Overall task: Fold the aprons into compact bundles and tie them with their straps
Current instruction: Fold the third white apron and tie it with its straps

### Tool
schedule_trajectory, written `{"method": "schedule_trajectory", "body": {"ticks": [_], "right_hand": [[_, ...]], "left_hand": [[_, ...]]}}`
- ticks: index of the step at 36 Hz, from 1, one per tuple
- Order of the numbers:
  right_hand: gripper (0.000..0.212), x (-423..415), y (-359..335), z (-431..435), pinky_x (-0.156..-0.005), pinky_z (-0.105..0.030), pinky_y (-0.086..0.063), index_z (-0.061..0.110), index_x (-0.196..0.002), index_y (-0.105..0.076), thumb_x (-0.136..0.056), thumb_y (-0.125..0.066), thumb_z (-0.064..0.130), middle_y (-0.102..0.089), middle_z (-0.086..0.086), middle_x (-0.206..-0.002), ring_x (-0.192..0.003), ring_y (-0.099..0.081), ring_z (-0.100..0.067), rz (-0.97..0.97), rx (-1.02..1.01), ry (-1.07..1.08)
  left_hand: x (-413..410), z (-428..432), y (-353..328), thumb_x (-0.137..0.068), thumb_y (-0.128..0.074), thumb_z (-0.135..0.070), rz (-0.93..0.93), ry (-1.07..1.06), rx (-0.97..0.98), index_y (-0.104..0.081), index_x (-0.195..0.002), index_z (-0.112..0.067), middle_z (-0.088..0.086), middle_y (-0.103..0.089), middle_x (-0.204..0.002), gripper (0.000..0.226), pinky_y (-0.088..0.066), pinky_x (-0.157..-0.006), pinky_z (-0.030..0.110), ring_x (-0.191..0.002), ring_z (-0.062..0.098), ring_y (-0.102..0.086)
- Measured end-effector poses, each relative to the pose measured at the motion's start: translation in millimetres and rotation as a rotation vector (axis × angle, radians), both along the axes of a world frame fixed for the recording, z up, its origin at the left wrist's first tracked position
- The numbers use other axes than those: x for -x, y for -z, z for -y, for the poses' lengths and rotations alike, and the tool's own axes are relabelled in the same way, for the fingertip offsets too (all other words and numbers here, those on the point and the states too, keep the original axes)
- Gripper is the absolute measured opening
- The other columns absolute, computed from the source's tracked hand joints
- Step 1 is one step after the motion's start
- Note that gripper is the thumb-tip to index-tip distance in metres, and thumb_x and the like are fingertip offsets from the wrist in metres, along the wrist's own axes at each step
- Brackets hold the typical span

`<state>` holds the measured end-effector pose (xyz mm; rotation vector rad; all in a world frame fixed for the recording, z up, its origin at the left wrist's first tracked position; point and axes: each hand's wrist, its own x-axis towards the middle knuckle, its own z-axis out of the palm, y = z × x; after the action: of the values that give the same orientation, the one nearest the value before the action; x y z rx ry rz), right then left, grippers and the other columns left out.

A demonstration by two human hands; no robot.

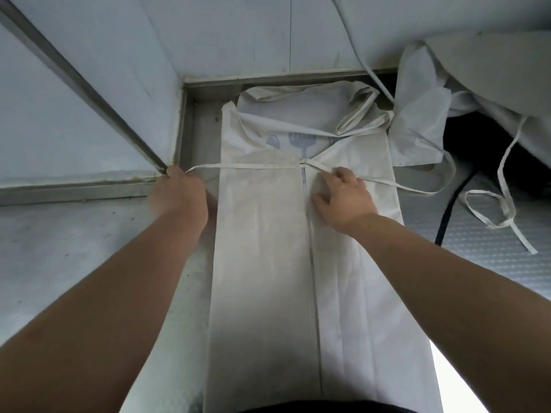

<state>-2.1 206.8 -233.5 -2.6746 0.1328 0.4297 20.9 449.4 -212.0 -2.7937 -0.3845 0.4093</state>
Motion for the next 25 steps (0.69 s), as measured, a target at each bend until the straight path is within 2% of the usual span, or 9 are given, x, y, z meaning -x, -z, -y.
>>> {"method": "schedule_trajectory", "body": {"ticks": [3, 5, 8, 11, 14, 16, 18, 21, 25], "right_hand": [[0.055, 9.2, -2.7, 3.8, -0.109, -0.031, -0.025, 0.019, -0.143, -0.034, -0.092, -0.052, 0.031, -0.02, -0.005, -0.152, -0.133, -0.031, -0.029, 0.005, -0.064, -0.02], [0.056, 16.7, -4.7, 6.4, -0.106, -0.031, -0.034, 0.021, -0.143, -0.034, -0.091, -0.054, 0.028, -0.017, -0.004, -0.153, -0.13, -0.038, -0.027, 0.006, -0.146, 0.006], [0.051, 32.0, -8.3, 10.7, -0.099, -0.036, -0.043, 0.021, -0.141, -0.038, -0.092, -0.052, 0.024, -0.021, -0.003, -0.152, -0.124, -0.046, -0.027, 0.058, -0.191, 0.034], [0.041, 50.0, -9.8, 15.8, -0.094, -0.034, -0.043, 0.016, -0.136, -0.047, -0.096, -0.047, 0.023, -0.043, -0.007, -0.138, -0.122, -0.046, -0.027, 0.085, -0.139, 0.023], [0.027, 77.5, -9.4, 20.8, -0.074, -0.032, -0.045, 0.013, -0.116, -0.058, -0.096, -0.042, 0.02, -0.055, -0.009, -0.113, -0.101, -0.055, -0.03, 0.06, -0.056, -0.007], [0.02, 98.1, -7.0, 20.0, -0.065, -0.029, -0.039, 0.01, -0.104, -0.057, -0.095, -0.042, 0.019, -0.053, -0.009, -0.104, -0.085, -0.054, -0.029, 0.04, -0.005, -0.043], [0.026, 118.3, -4.3, 15.4, -0.07, -0.03, -0.041, 0.01, -0.112, -0.053, -0.093, -0.044, 0.026, -0.048, -0.01, -0.112, -0.09, -0.051, -0.028, -0.014, 0.012, -0.093], [0.055, 142.1, 0.4, 8.7, -0.1, -0.035, -0.031, 0.015, -0.135, -0.039, -0.087, -0.047, 0.041, -0.034, -0.01, -0.134, -0.12, -0.037, -0.032, -0.016, 0.008, -0.198], [0.076, 146.3, 4.8, 11.1, -0.106, -0.036, -0.019, 0.024, -0.142, -0.035, -0.071, -0.036, 0.053, -0.024, -0.005, -0.146, -0.133, -0.022, -0.027, -0.004, -0.058, -0.276]], "left_hand": [[5.6, -7.3, 8.5, -0.099, -0.034, -0.012, 0.034, -0.101, 0.084, -0.039, -0.139, -0.011, 0.013, -0.043, -0.132, 0.041, -0.042, -0.088, 0.042, -0.12, 0.034, -0.047], [12.9, -6.6, 9.0, -0.098, -0.034, -0.013, 0.057, -0.14, 0.172, -0.035, -0.14, -0.013, 0.014, -0.046, -0.132, 0.042, -0.042, -0.09, 0.043, -0.119, 0.036, -0.048], [31.9, 4.9, 3.1, -0.091, -0.042, -0.01, 0.073, 0.012, 0.346, -0.045, -0.128, -0.01, 0.019, -0.05, -0.123, 0.037, -0.045, -0.086, 0.044, -0.113, 0.038, -0.051], [58.2, 16.3, 2.2, -0.093, -0.045, -0.015, 0.144, 0.132, 0.549, -0.052, -0.129, -0.01, 0.017, -0.048, -0.133, 0.038, -0.038, -0.098, 0.036, -0.122, 0.034, -0.047], [100.5, 28.0, 7.1, -0.092, -0.052, -0.018, 0.151, 0.183, 0.703, -0.054, -0.132, -0.015, 0.007, -0.044, -0.143, 0.04, -0.029, -0.105, 0.024, -0.13, 0.023, -0.042], [133.0, 32.6, 14.0, -0.089, -0.052, -0.025, 0.174, 0.195, 0.727, -0.061, -0.125, -0.016, 0.006, -0.048, -0.139, 0.039, -0.031, -0.103, 0.024, -0.128, 0.022, -0.045], [160.7, 35.3, 22.3, -0.08, -0.048, -0.032, 0.201, 0.19, 0.705, -0.068, -0.116, -0.015, 0.009, -0.056, -0.13, 0.044, -0.038, -0.099, 0.03, -0.118, 0.029, -0.053], [191.6, 39.2, 34.9, -0.076, -0.039, -0.043, 0.204, 0.184, 0.67, -0.068, -0.114, -0.014, 0.014, -0.057, -0.125, 0.055, -0.044, -0.093, 0.042, -0.105, 0.036, -0.058], [204.6, 49.6, 42.6, -0.08, -0.022, -0.06, 0.136, 0.147, 0.552, -0.042, -0.141, -0.026, 0.006, -0.027, -0.153, 0.072, -0.026, -0.108, 0.043, -0.133, 0.033, -0.031]]}}
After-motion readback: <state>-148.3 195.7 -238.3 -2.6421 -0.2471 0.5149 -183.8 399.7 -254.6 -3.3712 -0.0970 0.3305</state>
